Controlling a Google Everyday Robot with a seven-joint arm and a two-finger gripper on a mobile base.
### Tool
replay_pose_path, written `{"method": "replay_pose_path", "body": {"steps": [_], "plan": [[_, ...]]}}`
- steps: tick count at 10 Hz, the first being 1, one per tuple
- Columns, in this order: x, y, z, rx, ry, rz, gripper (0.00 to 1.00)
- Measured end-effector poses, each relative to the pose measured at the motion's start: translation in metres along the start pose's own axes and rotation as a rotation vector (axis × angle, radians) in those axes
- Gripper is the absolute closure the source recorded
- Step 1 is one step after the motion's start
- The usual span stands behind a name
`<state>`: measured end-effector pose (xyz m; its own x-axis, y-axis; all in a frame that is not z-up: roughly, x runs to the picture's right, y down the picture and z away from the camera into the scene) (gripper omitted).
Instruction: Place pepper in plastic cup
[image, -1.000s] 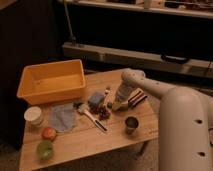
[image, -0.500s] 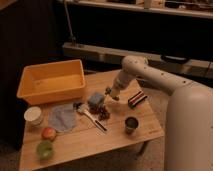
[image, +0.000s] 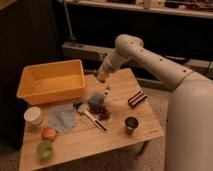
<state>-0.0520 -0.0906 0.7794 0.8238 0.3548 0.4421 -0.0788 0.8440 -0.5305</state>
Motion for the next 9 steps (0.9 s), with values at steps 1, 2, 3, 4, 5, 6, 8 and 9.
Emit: {"method": "replay_pose_path", "body": {"steps": [1, 2, 3, 4, 5, 6, 8, 9], "plan": [[-0.037, 0.011, 0.002, -0.015, -0.045, -0.037, 0.61], [-0.049, 0.020, 0.004, -0.025, -0.061, -0.051, 0.61], [-0.068, 0.039, 0.007, -0.042, -0.088, -0.070, 0.61], [-0.081, 0.059, 0.009, -0.061, -0.111, -0.084, 0.61], [-0.095, 0.085, 0.009, -0.085, -0.134, -0.099, 0.61], [-0.106, 0.105, 0.010, -0.106, -0.149, -0.113, 0.61], [-0.130, 0.153, 0.010, -0.163, -0.181, -0.149, 0.61], [-0.141, 0.176, 0.010, -0.194, -0.194, -0.165, 0.61]]}}
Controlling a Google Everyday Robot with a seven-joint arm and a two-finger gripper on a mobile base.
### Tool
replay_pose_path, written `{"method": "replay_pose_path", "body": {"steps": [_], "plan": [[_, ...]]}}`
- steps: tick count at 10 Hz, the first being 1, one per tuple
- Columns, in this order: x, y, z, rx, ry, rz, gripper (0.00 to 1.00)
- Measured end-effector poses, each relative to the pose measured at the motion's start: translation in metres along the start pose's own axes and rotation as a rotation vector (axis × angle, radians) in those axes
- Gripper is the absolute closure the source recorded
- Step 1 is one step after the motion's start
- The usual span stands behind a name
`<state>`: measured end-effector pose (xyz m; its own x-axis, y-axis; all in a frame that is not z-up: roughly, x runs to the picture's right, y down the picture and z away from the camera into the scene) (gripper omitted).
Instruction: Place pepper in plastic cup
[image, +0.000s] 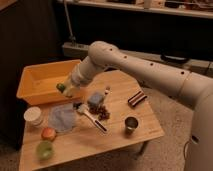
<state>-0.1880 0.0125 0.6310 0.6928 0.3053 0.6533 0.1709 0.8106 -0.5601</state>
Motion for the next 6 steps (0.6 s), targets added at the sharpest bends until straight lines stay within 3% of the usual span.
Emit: {"method": "replay_pose_path", "body": {"steps": [4, 6], "plan": [[-0.046, 0.074, 0.034, -0.156, -0.046, -0.068, 0.61], [-0.072, 0.120, 0.058, -0.271, -0.068, -0.122, 0.61]]}}
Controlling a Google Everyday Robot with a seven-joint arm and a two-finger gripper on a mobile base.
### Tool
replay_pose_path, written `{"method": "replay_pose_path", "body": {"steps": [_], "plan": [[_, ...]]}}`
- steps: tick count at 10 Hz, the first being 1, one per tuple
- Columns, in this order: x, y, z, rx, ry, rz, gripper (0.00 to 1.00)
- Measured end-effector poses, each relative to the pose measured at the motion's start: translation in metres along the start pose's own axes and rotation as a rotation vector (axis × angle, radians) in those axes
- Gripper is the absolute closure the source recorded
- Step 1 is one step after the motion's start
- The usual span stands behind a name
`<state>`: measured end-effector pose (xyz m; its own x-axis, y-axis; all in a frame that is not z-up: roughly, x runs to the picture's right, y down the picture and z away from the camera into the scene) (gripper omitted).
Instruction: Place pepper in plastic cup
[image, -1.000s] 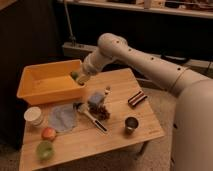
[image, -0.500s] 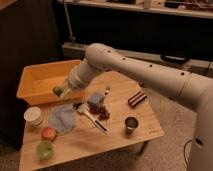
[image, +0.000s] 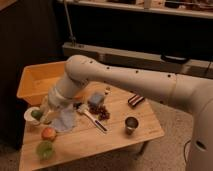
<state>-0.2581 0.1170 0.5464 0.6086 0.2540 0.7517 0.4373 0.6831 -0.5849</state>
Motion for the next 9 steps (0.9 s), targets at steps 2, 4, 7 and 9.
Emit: {"method": "replay_pose_path", "body": {"steps": [2, 4, 7, 9], "plan": [[-0.019, 0.023, 0.022, -0.091, -0.021, -0.040, 0.61], [-0.025, 0.044, 0.047, -0.212, -0.050, -0.056, 0.61], [-0.024, 0.050, 0.056, -0.244, -0.065, -0.053, 0.68], [-0.025, 0.050, 0.057, -0.246, -0.065, -0.055, 0.86]]}}
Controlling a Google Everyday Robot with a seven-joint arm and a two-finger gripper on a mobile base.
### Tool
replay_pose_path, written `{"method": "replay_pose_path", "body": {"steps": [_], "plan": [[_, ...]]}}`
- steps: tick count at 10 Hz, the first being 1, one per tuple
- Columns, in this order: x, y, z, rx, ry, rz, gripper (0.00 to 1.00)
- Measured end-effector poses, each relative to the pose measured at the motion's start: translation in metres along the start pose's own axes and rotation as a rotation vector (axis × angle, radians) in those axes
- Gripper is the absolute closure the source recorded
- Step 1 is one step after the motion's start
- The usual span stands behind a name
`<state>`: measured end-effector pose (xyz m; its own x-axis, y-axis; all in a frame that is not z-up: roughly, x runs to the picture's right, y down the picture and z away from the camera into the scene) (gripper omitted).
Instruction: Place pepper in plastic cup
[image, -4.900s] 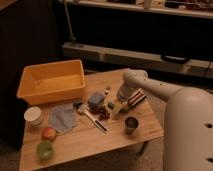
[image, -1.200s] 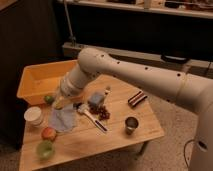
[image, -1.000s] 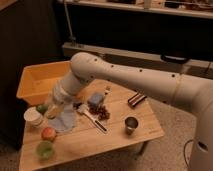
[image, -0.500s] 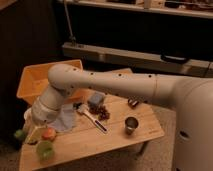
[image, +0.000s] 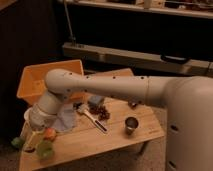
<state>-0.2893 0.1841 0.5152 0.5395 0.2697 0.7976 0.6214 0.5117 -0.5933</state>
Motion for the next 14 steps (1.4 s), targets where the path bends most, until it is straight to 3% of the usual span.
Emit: {"method": "replay_pose_path", "body": {"steps": [6, 11, 14], "plan": [[0.001, 0.000, 0.000, 0.000, 0.000, 0.002, 0.88], [0.046, -0.007, 0.017, -0.025, -0.008, 0.078, 0.88], [0.056, -0.014, 0.022, -0.030, -0.017, 0.093, 0.88]]}}
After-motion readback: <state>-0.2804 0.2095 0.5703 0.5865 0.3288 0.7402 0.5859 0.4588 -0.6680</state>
